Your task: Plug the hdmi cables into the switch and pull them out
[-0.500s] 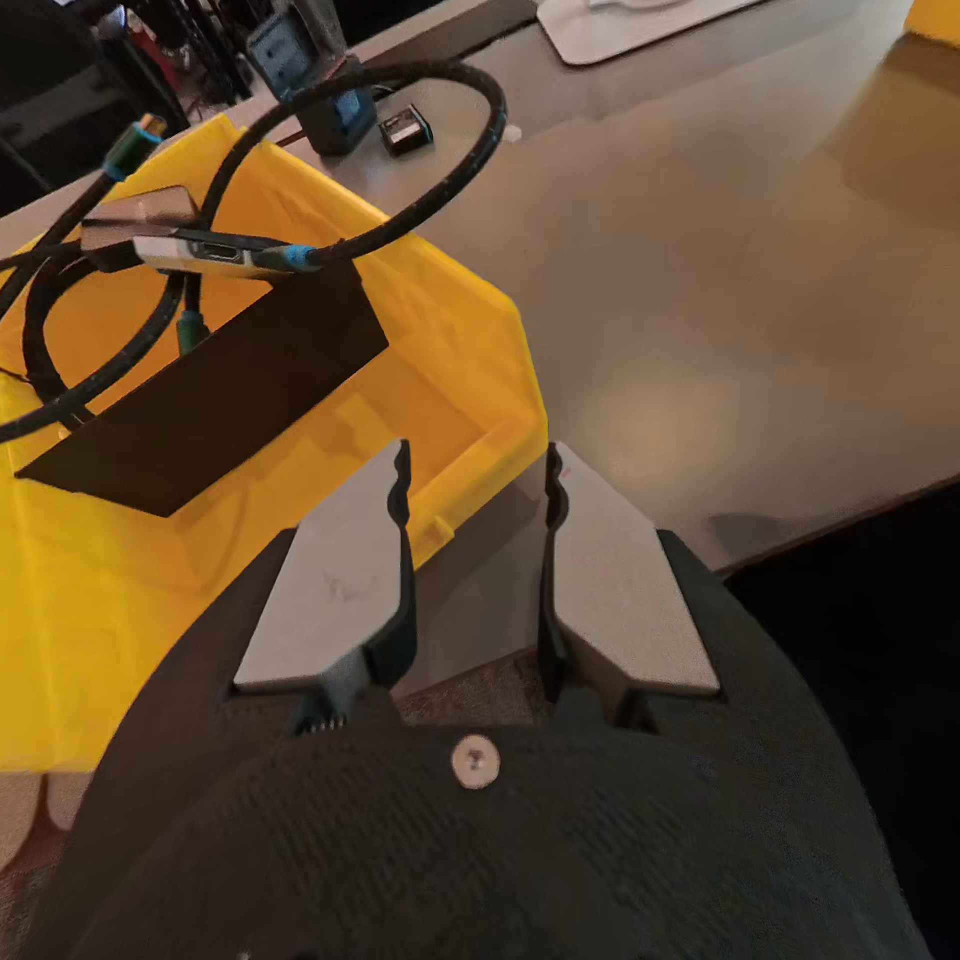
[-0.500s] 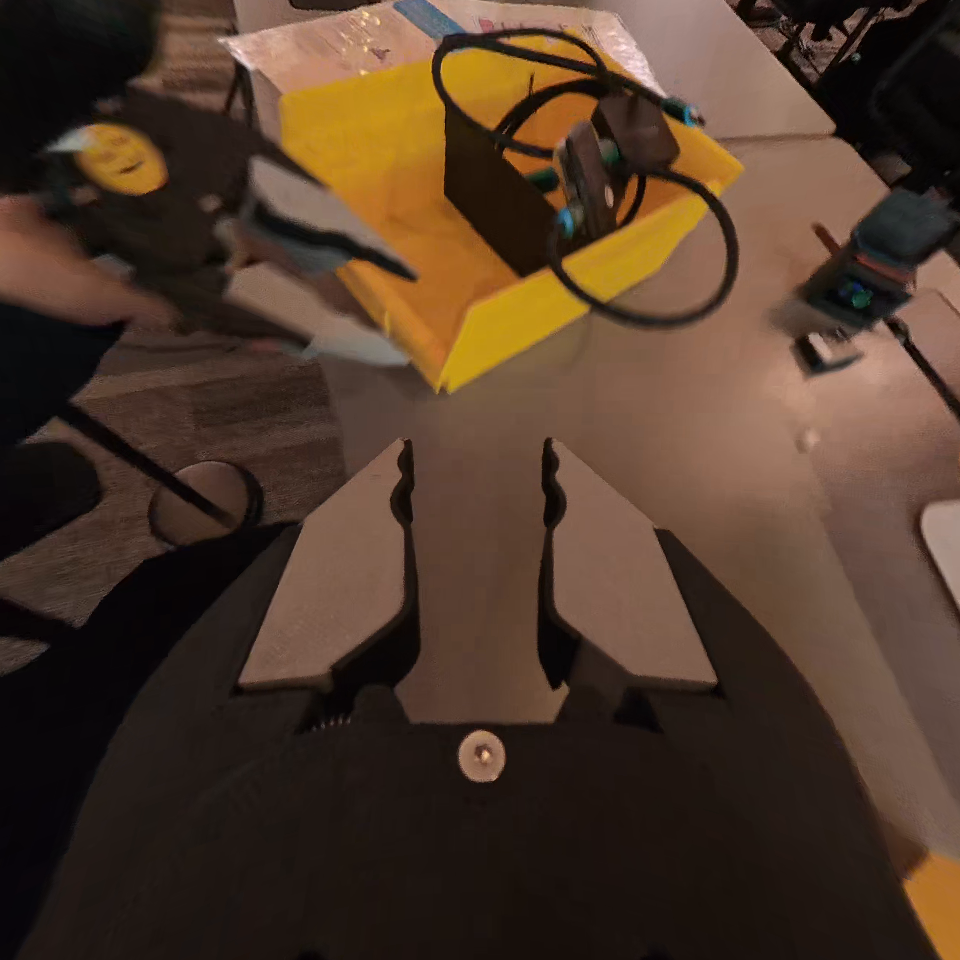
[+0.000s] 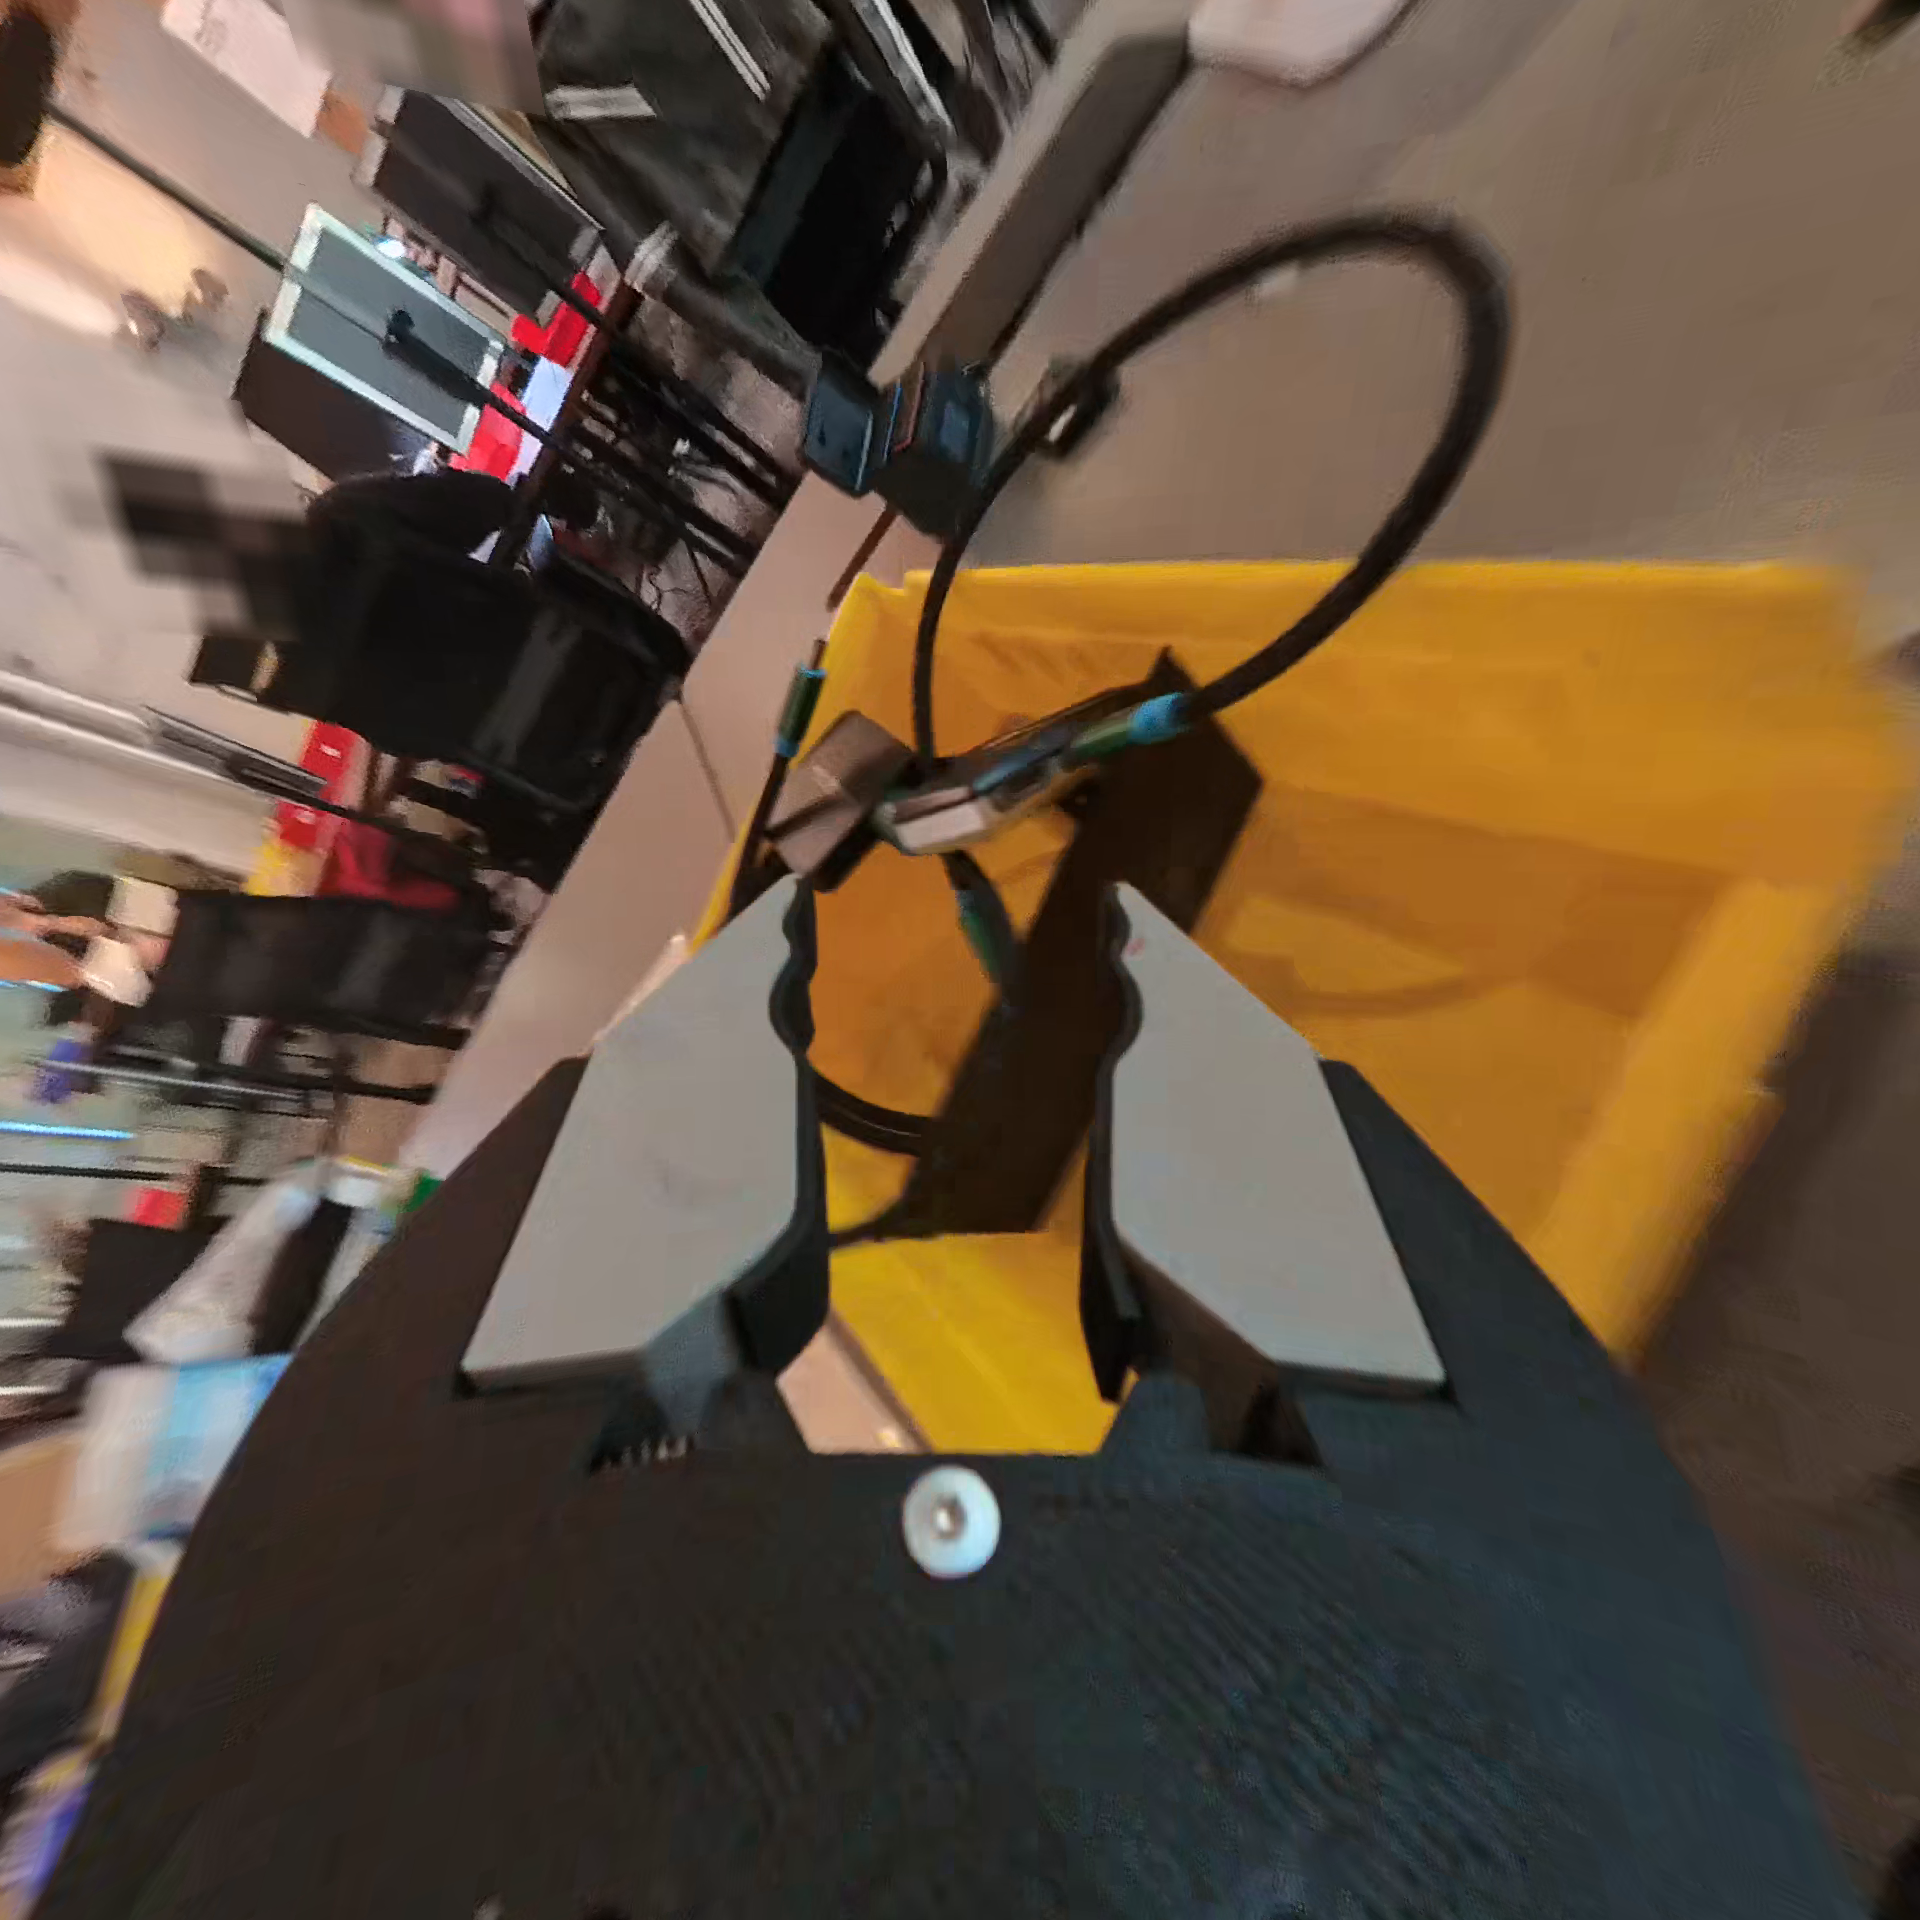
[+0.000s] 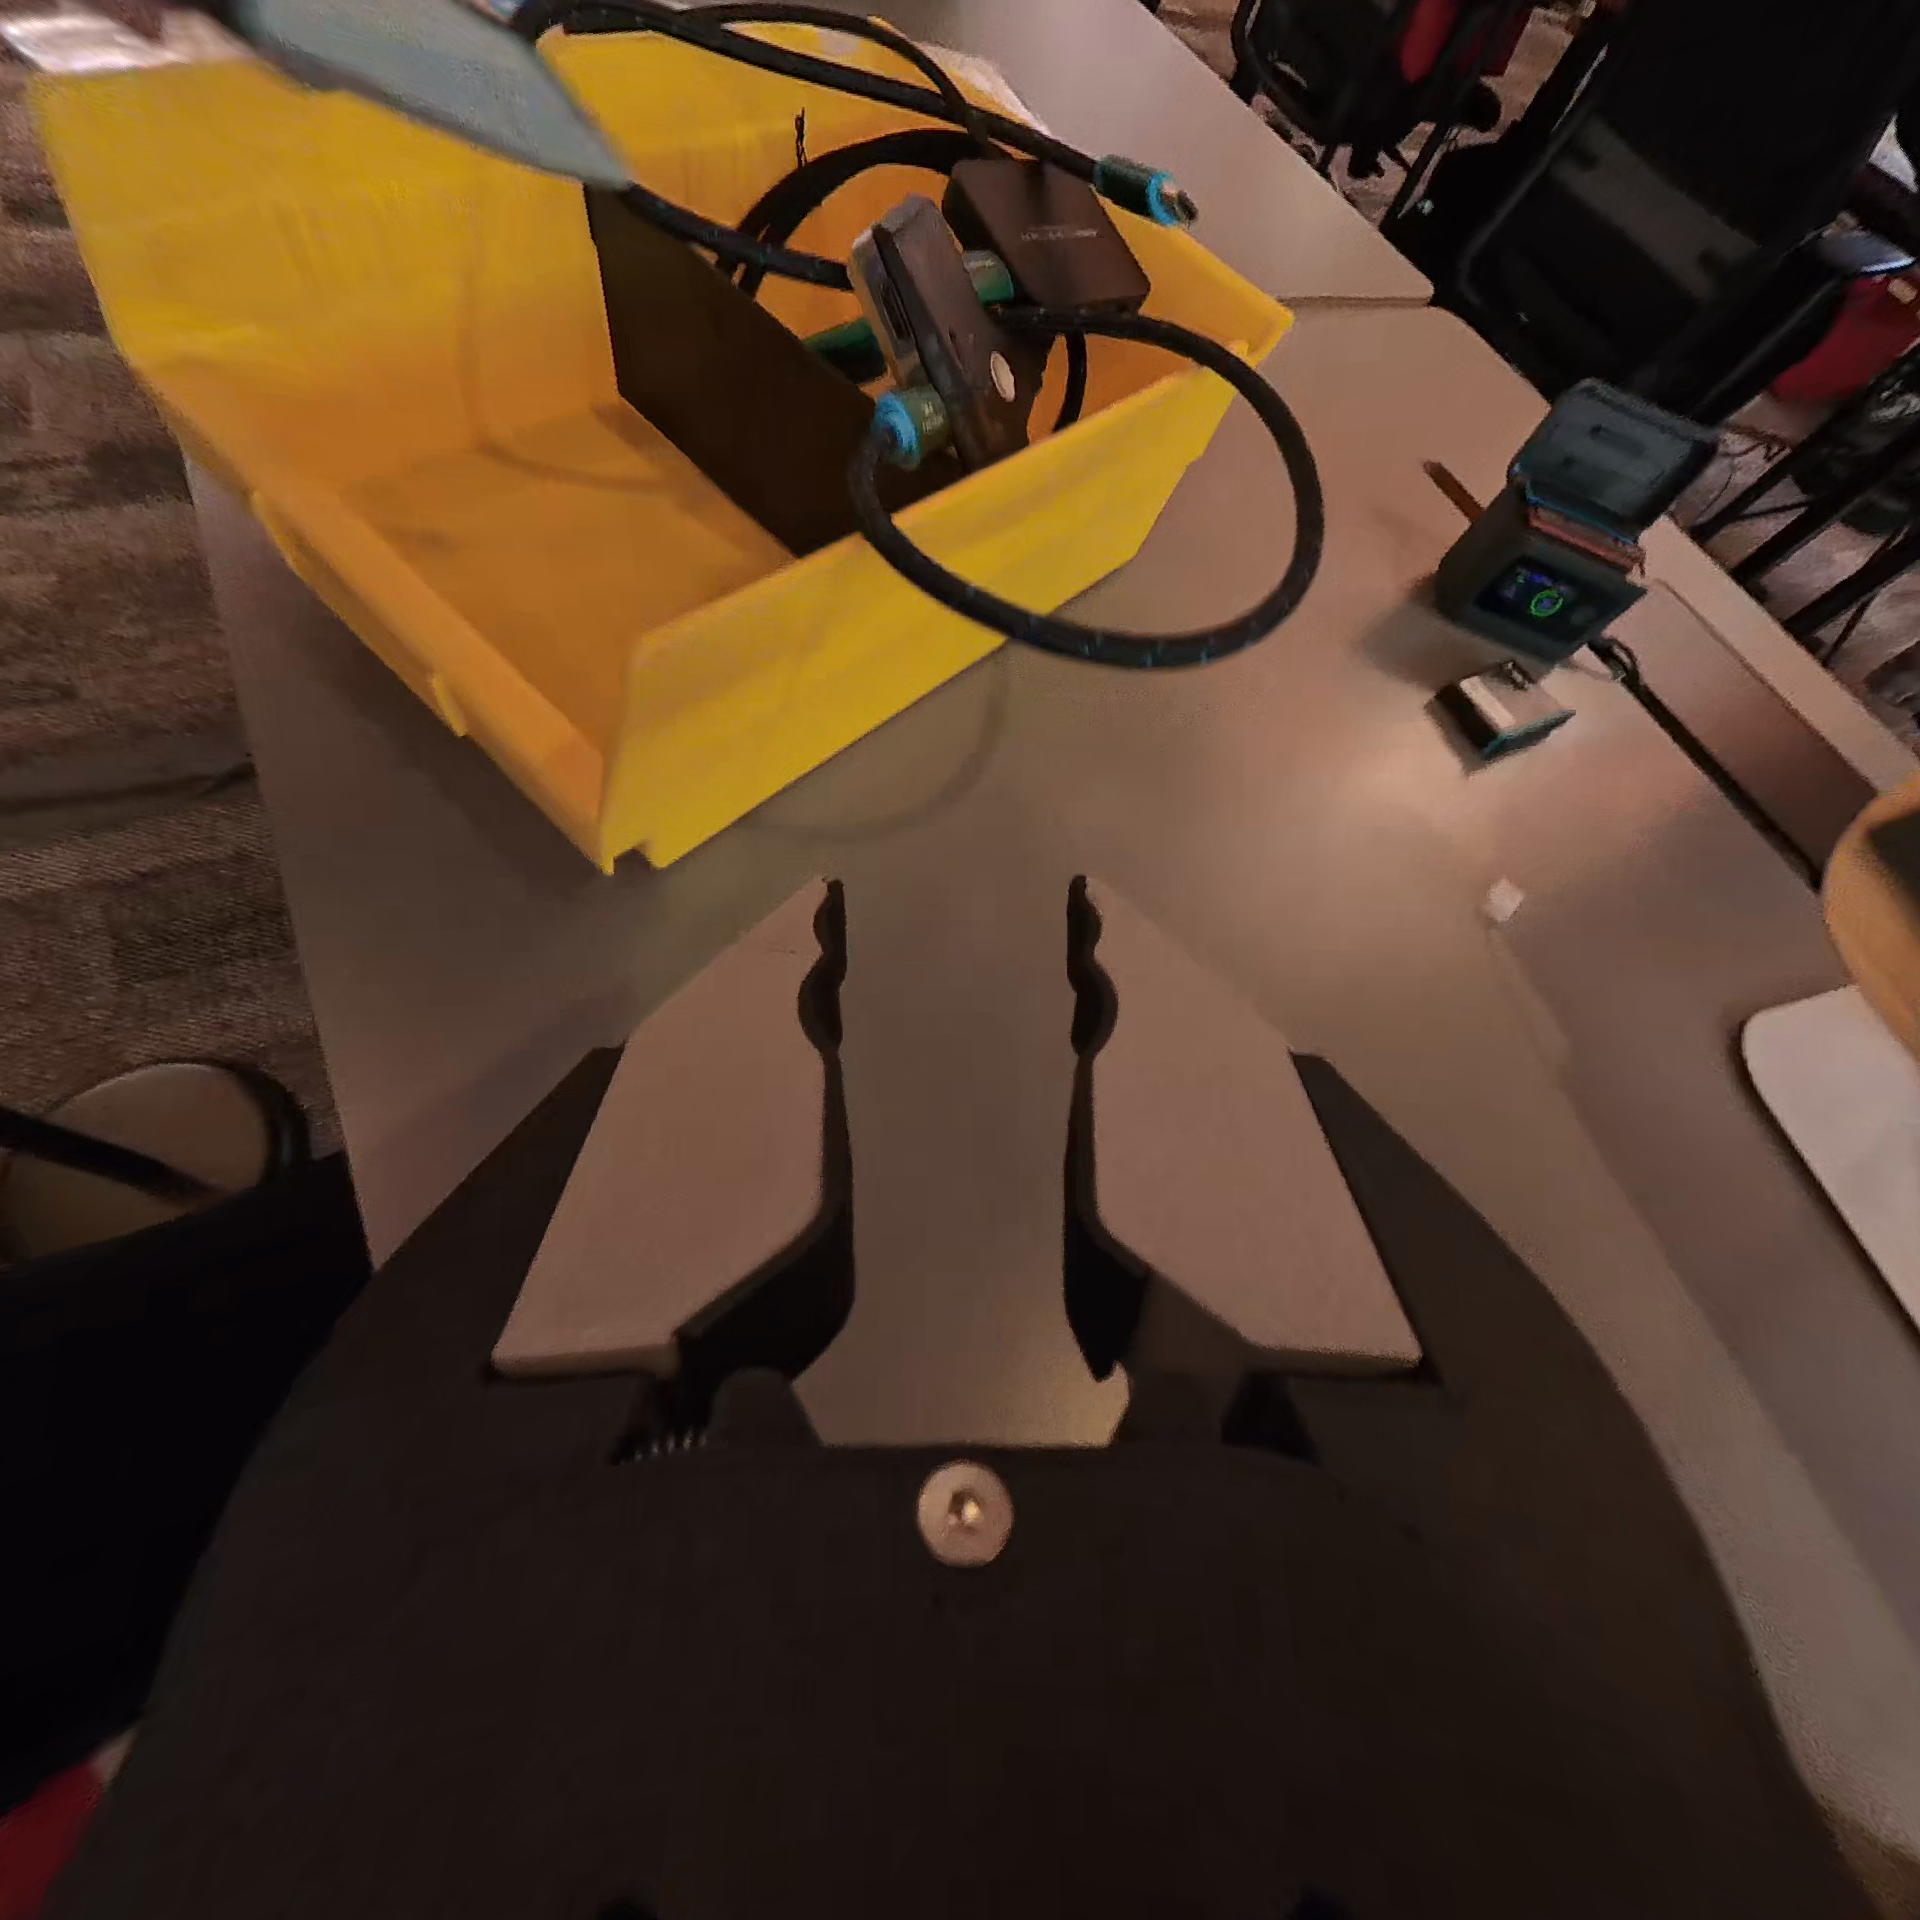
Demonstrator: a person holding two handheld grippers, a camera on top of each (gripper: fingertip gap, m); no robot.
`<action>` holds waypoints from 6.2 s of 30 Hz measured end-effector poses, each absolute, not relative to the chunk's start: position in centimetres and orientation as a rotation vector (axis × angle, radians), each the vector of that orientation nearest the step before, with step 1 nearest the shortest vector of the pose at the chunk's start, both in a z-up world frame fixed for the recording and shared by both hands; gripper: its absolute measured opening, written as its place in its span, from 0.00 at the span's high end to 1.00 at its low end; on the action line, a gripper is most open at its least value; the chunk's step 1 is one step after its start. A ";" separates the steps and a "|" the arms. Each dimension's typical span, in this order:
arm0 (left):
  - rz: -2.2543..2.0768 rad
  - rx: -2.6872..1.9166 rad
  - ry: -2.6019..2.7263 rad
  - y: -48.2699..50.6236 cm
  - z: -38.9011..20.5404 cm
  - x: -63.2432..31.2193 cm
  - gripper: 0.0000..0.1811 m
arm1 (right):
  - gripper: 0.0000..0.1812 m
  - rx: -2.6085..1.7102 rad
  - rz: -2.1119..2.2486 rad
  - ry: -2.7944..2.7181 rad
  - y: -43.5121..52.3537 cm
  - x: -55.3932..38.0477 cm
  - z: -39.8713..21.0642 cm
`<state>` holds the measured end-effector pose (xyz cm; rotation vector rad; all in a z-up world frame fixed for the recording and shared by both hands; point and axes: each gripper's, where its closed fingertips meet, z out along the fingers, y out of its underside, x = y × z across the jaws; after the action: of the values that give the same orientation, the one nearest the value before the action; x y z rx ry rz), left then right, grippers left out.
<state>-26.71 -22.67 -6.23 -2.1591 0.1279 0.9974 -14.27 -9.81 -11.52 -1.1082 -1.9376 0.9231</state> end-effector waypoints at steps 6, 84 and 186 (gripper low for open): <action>1.102 -2.493 0.581 -18.6 -11.2 -32.3 0.75 | 0.76 -1.135 0.978 -1.975 -8.0 -10.0 -11.8; -0.151 -1.798 0.279 8.1 -5.2 0.0 0.90 | 0.95 -1.247 1.864 -1.719 7.4 -1.0 -2.5; -0.645 -1.642 0.180 7.2 -3.1 4.0 0.90 | 0.94 -0.931 1.623 -1.985 6.9 2.7 -1.7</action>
<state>3.96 7.20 -3.06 -1.6425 0.1799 -0.6446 2.67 6.87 -1.66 -0.9312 -1.9845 1.6230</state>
